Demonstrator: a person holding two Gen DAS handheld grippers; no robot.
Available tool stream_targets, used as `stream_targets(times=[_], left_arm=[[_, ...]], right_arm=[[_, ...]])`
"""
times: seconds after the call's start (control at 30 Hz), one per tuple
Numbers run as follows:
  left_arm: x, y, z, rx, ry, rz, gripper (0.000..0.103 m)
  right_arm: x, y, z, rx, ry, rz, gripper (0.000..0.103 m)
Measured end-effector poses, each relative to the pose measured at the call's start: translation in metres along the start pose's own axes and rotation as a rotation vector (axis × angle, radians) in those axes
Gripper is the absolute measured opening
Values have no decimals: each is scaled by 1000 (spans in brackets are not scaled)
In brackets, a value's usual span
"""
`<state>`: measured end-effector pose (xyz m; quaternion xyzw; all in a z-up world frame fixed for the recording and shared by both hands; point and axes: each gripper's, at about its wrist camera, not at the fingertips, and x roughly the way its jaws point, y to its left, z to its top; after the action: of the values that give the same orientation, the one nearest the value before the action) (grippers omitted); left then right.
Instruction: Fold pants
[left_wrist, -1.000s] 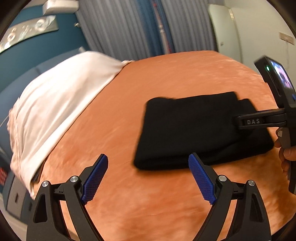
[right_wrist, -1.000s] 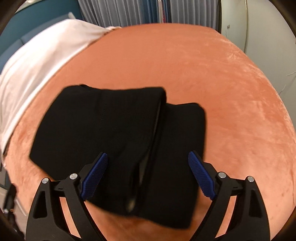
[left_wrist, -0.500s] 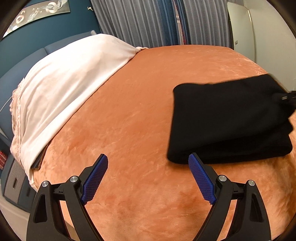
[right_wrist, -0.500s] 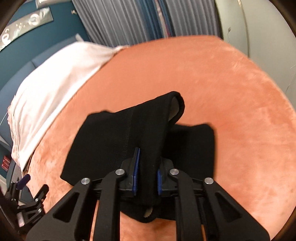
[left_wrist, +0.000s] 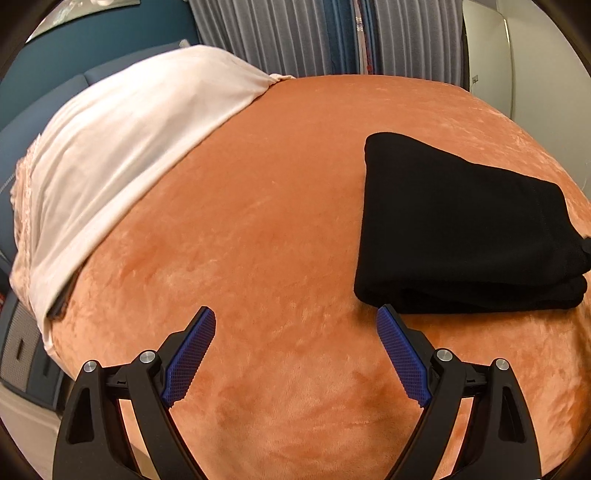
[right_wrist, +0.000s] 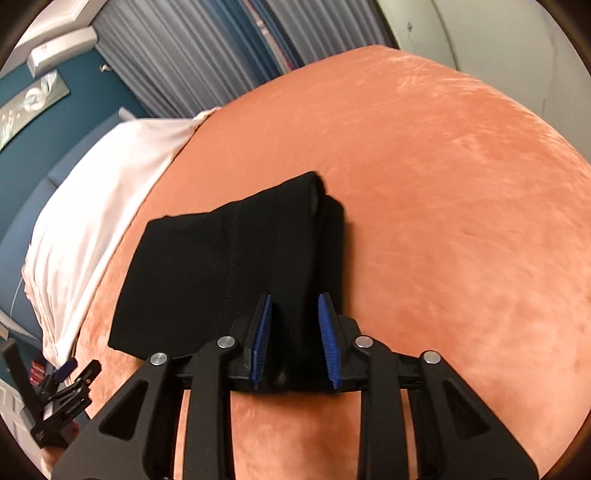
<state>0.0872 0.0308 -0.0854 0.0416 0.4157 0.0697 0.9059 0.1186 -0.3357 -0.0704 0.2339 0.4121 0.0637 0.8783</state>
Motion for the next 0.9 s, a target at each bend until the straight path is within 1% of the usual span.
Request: stream_targets(times=[0.03, 0.1, 0.13, 0.2, 0.27, 0.3, 0.37, 0.4, 0.47, 0.5, 0.53, 0.57, 0.6, 0.63, 0.67, 0.7, 0.73, 0.77, 0.8, 0.83, 0.87, 0.9], left_arm=[[3, 1, 0, -12, 10, -12, 87], [7, 2, 2, -37, 33, -37, 87], [11, 3, 3, -55, 47, -56, 87], [13, 4, 4, -86, 67, -88, 87], [13, 5, 3, -104, 72, -105, 87], [13, 5, 3, -107, 72, -107, 87], [12, 4, 2, -102, 71, -104, 87], [12, 3, 1, -99, 72, -101, 87], [12, 4, 1, -98, 72, -95, 87], [11, 5, 1, -98, 71, -94, 87], [10, 6, 2, -99, 69, -94, 87], [9, 7, 2, -98, 66, -94, 87], [8, 8, 3, -95, 60, -91, 87], [9, 10, 3, -94, 57, -89, 87], [10, 11, 3, -96, 56, -87, 87], [11, 12, 4, -101, 59, -88, 87], [12, 12, 4, -109, 63, -95, 87], [13, 13, 4, -113, 63, -102, 87], [12, 13, 3, -115, 61, -110, 87], [12, 12, 3, -112, 58, -113, 87], [12, 10, 2, -106, 56, -114, 87], [12, 7, 2, -97, 55, -114, 87]], right_arm=[[-1, -2, -2, 9, 9, 6, 27], [-2, -8, -6, 25, 24, -10, 53], [-2, -10, -9, 31, 23, -20, 54], [1, -11, -10, 53, 33, 2, 54], [3, -9, -9, 65, 41, 40, 54], [5, -7, -9, 48, 46, 45, 54], [15, 2, -9, 11, 60, 23, 53], [23, 9, -11, -20, 74, 10, 41], [27, 24, -13, -106, 68, -48, 21], [21, 32, -12, -142, 47, -51, 14], [14, 34, -9, -143, 26, -44, 12], [3, 35, -4, -143, -10, -38, 12], [-2, 34, -1, -151, -29, -41, 12], [-3, 31, 1, -160, -35, -43, 15], [2, 27, 2, -164, -20, -42, 26], [9, 21, -1, -150, 24, -73, 35], [9, 15, -7, -125, 44, -65, 35], [4, 12, -13, -108, 34, -35, 35], [0, 12, -18, -105, 22, -28, 35], [-3, 15, -25, -115, 13, -26, 37], [0, 17, -27, -127, 18, -29, 39], [4, 22, -31, -152, 33, -37, 39]])
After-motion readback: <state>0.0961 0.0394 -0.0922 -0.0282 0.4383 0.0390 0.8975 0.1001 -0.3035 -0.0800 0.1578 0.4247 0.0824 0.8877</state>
